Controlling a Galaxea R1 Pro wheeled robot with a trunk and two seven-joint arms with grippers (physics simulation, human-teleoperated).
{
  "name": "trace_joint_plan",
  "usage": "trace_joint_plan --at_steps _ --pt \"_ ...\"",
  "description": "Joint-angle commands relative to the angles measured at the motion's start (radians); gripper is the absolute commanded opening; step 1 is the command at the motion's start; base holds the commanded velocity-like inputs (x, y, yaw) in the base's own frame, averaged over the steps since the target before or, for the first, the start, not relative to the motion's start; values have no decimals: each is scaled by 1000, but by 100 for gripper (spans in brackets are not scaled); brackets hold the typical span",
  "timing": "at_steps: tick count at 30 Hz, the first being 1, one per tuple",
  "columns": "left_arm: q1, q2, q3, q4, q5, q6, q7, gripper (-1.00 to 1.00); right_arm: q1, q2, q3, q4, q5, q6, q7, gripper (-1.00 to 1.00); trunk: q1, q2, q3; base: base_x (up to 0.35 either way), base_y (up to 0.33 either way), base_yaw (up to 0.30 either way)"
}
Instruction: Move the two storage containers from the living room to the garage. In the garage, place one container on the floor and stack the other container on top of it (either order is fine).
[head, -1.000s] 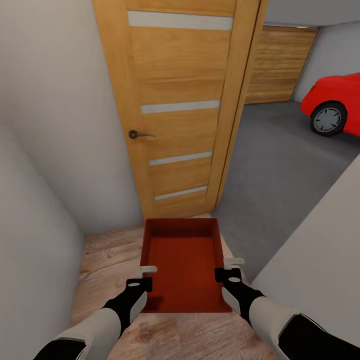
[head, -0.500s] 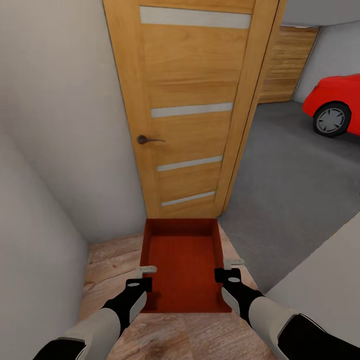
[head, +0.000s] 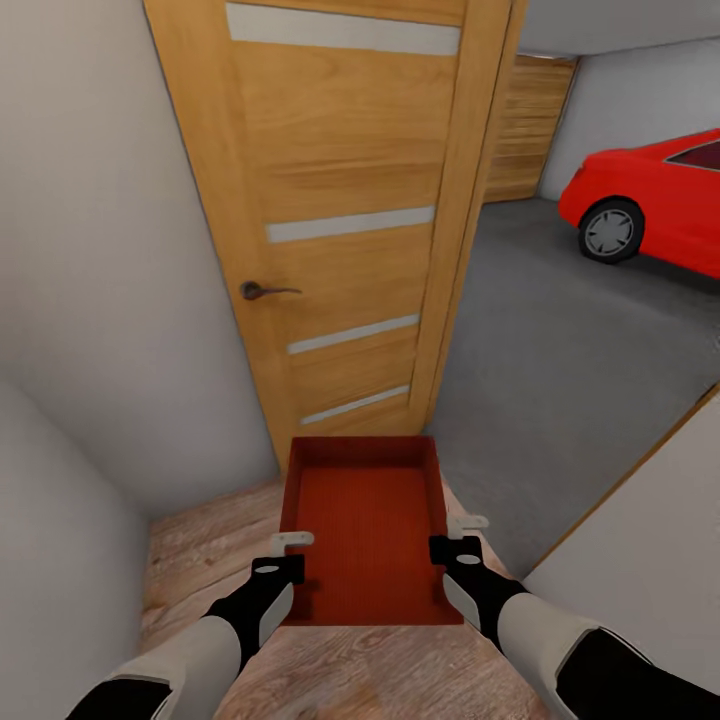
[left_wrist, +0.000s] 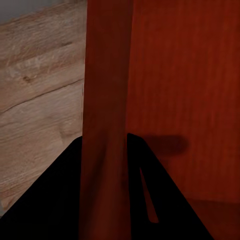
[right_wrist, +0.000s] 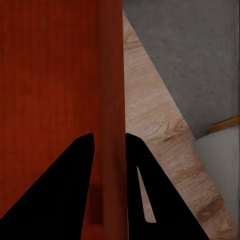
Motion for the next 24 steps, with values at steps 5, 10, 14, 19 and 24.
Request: trace_joint_plan --at_steps 5,10,14,19,24 --pt "0 6 -17 -6 -21 7 17 -100 -1 -1 -11 30 -23 -7 -7 -100 0 -2 -1 2 2 -243" --pt "0 6 -17 -6 -22 7 17 -100 -2 -1 -11 30 -23 -7 -7 -100 0 -2 -1 0 0 -242" --pt "0 6 -17 -7 -22 7 17 -100 -2 -1 -11 30 -23 -7 -7 -100 0 -2 -1 0 0 -243" --pt "0 6 -17 -6 -22 7 17 -100 -2 -1 -11 30 -23 -7 -7 -100 0 -2 -1 0 0 -243" --pt "0 6 -17 -6 -21 7 17 -100 -2 -1 -11 30 -23 -7 -7 -100 0 -2 -1 0 0 -242"
